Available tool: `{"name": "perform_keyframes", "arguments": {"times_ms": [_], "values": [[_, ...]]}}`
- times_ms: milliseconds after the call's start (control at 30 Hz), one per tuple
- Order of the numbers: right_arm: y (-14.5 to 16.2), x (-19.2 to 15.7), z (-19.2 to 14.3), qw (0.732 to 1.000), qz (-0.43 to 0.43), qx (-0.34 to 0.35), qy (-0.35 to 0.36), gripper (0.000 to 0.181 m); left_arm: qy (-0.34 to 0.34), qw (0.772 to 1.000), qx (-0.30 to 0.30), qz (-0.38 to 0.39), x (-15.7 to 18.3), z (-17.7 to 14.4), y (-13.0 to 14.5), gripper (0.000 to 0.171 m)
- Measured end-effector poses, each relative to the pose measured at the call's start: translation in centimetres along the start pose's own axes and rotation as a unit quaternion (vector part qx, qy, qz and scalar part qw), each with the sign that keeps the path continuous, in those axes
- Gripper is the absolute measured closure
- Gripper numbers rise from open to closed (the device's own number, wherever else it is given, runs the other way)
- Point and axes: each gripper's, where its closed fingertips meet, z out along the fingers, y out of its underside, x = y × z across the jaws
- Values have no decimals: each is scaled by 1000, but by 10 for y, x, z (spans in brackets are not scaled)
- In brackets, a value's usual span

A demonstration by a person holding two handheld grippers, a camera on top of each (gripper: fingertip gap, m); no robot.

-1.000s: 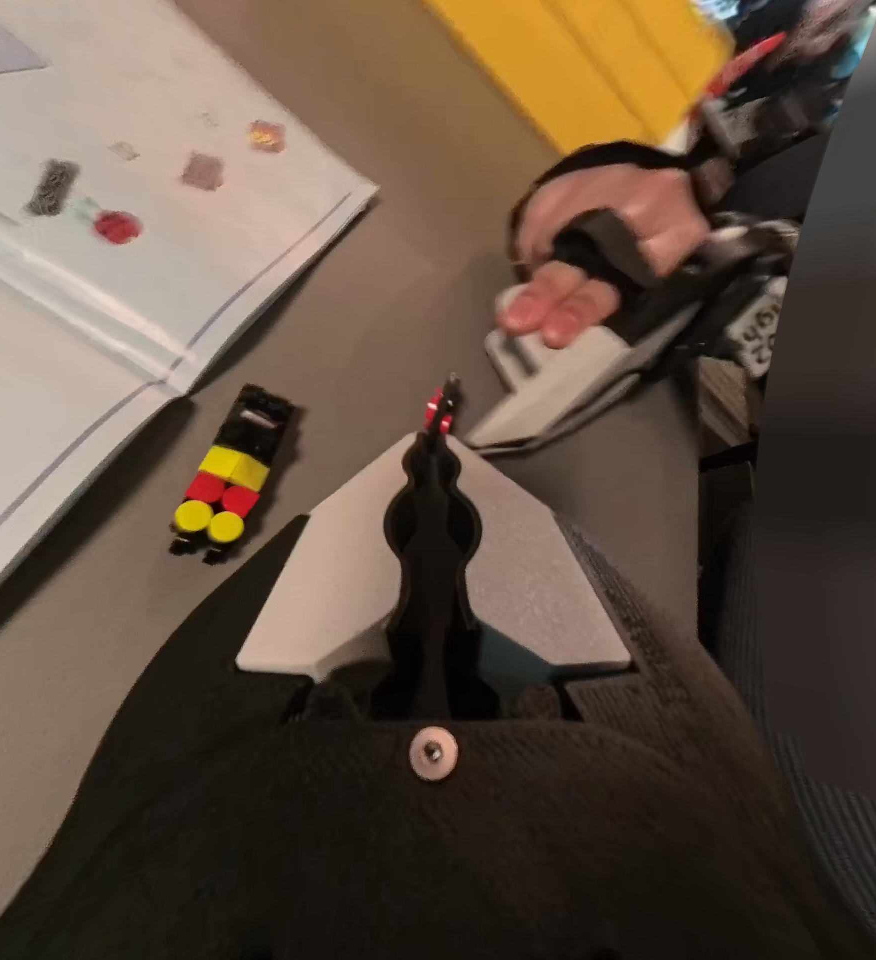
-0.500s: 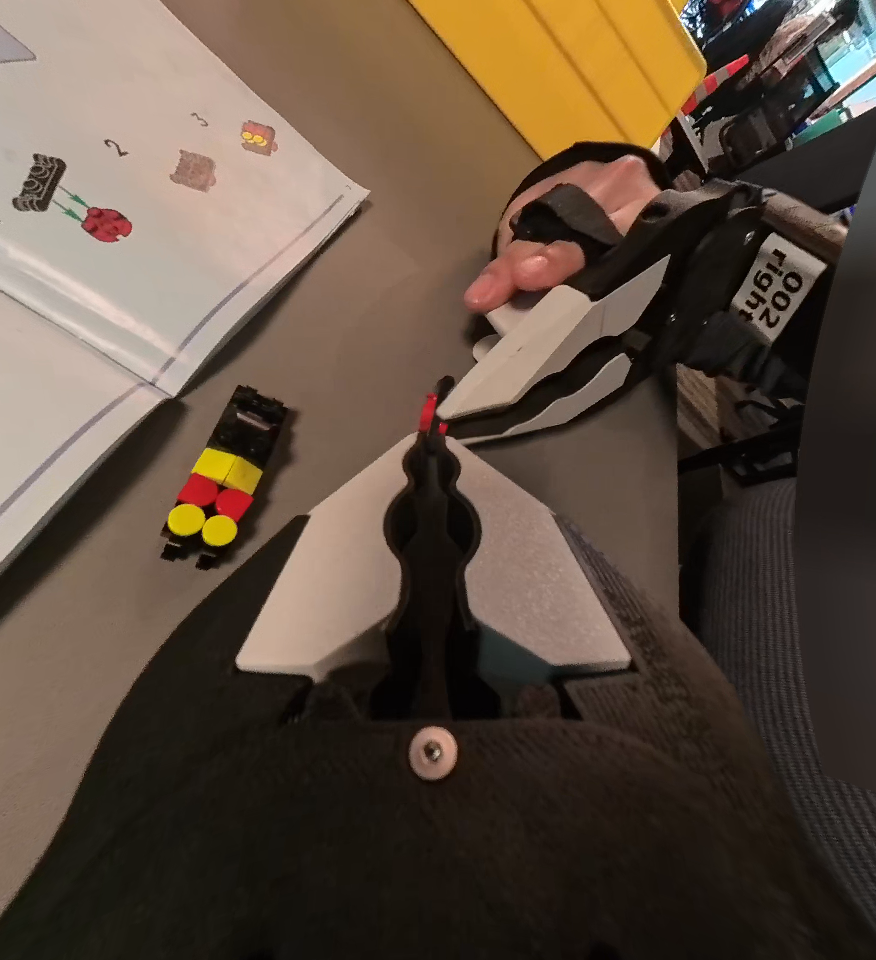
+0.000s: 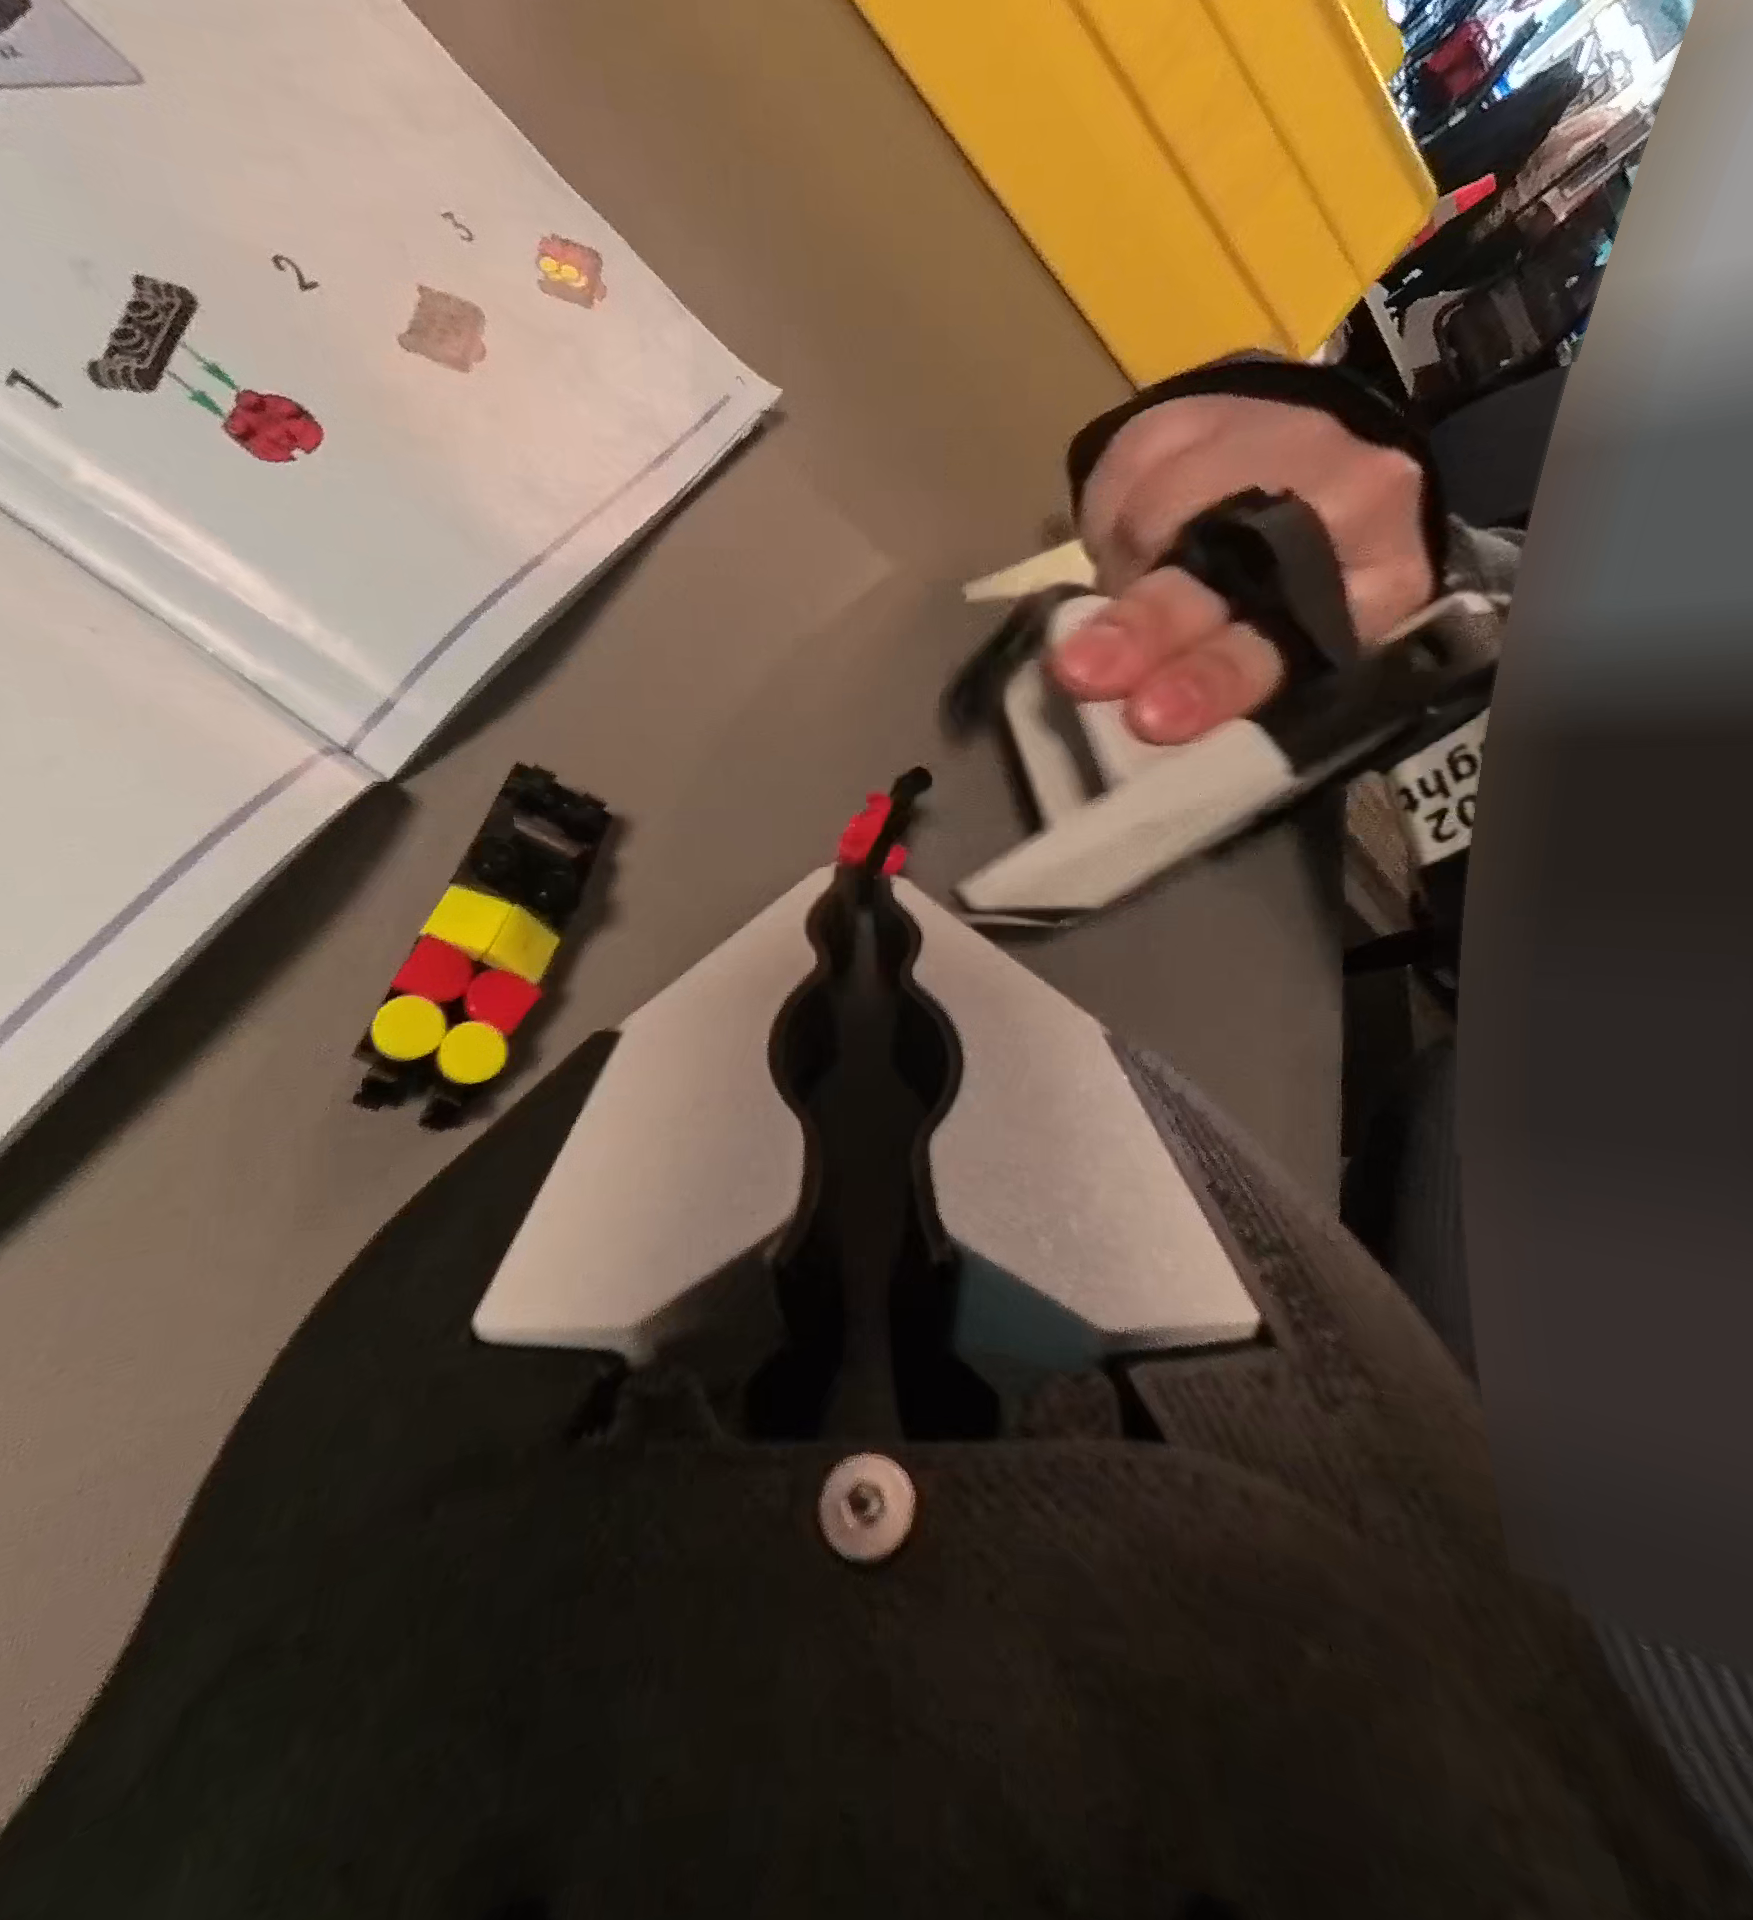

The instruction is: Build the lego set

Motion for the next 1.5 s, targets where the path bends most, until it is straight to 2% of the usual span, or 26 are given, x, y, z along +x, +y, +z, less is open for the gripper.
{"name": "perform_keyframes", "arguments": {"times_ms": [100, 400, 533, 767, 967, 1033, 1167, 1267, 1333, 1400, 1500], "values": [[2, 2, -1, 1000, -3, 6, 11, 181, -1, 1000, -1, 5, 1, 0, 1, 168], [23, 2, -6, 986, 161, 8, -50, 181, 6, 1000, 3, 1, 2, 0, 0, 169], [26, -2, -3, 976, 204, -4, -80, 173, 7, 1000, 2, -1, 2, 0, 0, 169], [27, -7, 0, 984, 147, -32, -91, 174, 16, 1000, -7, 3, 6, 2, 3, 169], [25, 0, 0, 999, -21, -47, -13, 177, 25, 1000, 4, -19, 5, 0, -1, 169], [16, 18, -4, 998, -48, -22, 44, 177, 5, 1000, 8, -21, -1, 0, -2, 169], [24, 11, -3, 999, 13, -28, 12, 177, 2, 1000, 11, -19, -1, -1, -3, 169], [31, 13, -3, 987, 158, -18, -27, 176, 5, 1000, 12, -21, -1, -1, -3, 169], [35, 17, -7, 976, 214, -8, -41, 176, 7, 1000, 15, -25, -1, -1, -3, 169], [38, 6, -10, 958, 270, -8, -98, 176, 10, 999, 16, -30, -1, -2, -4, 169], [50, -5, -18, 905, 387, -30, -173, 176, 19, 999, 22, -44, -1, -3, -6, 169]]}}
